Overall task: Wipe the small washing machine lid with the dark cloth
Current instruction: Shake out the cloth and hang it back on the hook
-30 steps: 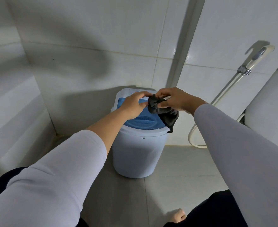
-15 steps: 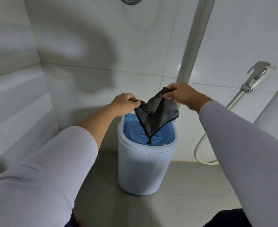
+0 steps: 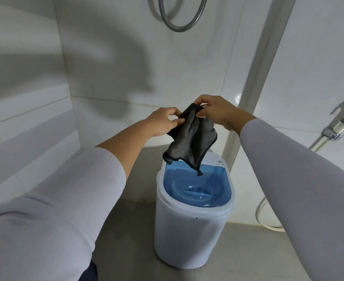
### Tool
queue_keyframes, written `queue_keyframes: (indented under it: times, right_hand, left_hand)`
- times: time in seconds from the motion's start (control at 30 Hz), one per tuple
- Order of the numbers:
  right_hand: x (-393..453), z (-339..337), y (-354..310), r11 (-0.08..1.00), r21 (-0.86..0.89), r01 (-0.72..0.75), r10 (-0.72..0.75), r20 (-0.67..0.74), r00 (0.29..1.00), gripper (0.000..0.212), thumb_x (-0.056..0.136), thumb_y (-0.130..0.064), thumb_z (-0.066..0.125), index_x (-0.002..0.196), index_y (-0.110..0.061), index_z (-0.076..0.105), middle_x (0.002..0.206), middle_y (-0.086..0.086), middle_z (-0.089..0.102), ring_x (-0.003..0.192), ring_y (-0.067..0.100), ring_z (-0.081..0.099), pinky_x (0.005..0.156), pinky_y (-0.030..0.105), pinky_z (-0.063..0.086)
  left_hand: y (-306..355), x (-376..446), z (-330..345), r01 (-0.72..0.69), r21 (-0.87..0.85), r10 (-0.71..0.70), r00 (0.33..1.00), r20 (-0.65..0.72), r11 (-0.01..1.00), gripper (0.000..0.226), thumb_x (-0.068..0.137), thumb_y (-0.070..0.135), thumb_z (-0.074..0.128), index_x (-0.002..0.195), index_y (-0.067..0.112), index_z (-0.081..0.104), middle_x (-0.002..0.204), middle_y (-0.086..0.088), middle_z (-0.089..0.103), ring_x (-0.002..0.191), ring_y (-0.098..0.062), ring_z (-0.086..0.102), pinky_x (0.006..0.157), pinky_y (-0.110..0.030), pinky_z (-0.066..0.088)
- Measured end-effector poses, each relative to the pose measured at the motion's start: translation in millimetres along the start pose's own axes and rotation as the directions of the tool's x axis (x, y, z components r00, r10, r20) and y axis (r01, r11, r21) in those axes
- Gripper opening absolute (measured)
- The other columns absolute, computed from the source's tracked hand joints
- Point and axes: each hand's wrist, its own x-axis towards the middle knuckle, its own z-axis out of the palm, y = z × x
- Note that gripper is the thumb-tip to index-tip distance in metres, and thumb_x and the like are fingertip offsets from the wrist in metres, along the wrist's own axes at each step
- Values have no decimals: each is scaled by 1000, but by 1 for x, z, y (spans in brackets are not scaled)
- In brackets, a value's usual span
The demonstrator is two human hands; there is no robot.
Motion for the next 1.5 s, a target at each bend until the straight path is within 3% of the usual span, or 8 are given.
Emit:
queue_keyframes:
  times: [0.07,0.2,0.37,0.7,0.87,1.1,1.33,1.5]
  right_hand:
    - [13,5,1,1000,14,6,-7,10,1000,25,85,3,52,81,-21,57,78,3,59,71,14,52,63,23,41]
    - [40,15,4,999,39,12,-12,6,1000,22,85,2,55,83,-20,60,78,1,61,71,12,54,65,22,43]
    - [79,27,16,1000,21,15,-15,8,1000,17,85,-4,60,95,-18,64,91,5,64,77,14,57,78,26,45]
    - [188,36,-5,998,48,41,-45,97,994,17,86,-9,62,99,-18,67,76,-3,62,86,19,58,90,35,48]
    - [217,28,-51,998,25,62,-65,146,987,26,86,-9,62,112,-13,67,103,2,62,100,18,57,99,33,45]
    - [227,-11,-155,994,102,43,-62,192,979,21,88,-8,58,103,-22,58,63,9,50,55,19,43,60,28,37]
    - [246,-64,-275,982,147,120,-146,184,972,22,91,-6,52,101,-22,63,87,19,67,68,24,56,63,27,45]
    - [279,-99,-346,968,131,213,-226,93,970,27,90,-3,51,98,-18,72,81,-10,62,73,9,54,62,4,41]
  left_hand:
    - [-8,6,-7,22,9,-22,999,-26,1000,16,94,34,55,106,24,60,131,2,56,124,-17,48,104,-35,38]
    - [-25,17,-20,75,13,-73,990,-121,997,18,90,34,61,96,19,54,99,1,58,94,-18,54,83,-31,43]
    - [-52,40,-32,135,-8,-135,975,-175,991,24,91,33,61,108,17,60,98,1,58,92,-17,54,84,-28,42]
    - [-86,106,-95,223,-104,-242,939,-243,969,23,91,31,62,108,17,67,98,3,63,94,-16,58,85,-26,42]
    - [-71,116,-147,309,-143,-338,899,-279,940,22,89,30,64,105,15,67,81,5,61,79,-15,56,72,-25,44]
    - [0,115,-247,392,-67,-393,864,-316,917,26,87,29,66,106,10,67,102,-6,66,99,-22,60,90,-33,45]
    - [88,122,-354,390,-69,-383,831,-403,918,24,90,31,62,111,21,68,110,1,66,99,-17,58,87,-25,40]
    - [135,142,-419,338,-134,-357,779,-516,931,18,90,29,61,108,27,62,105,-2,64,99,-19,60,83,-26,44]
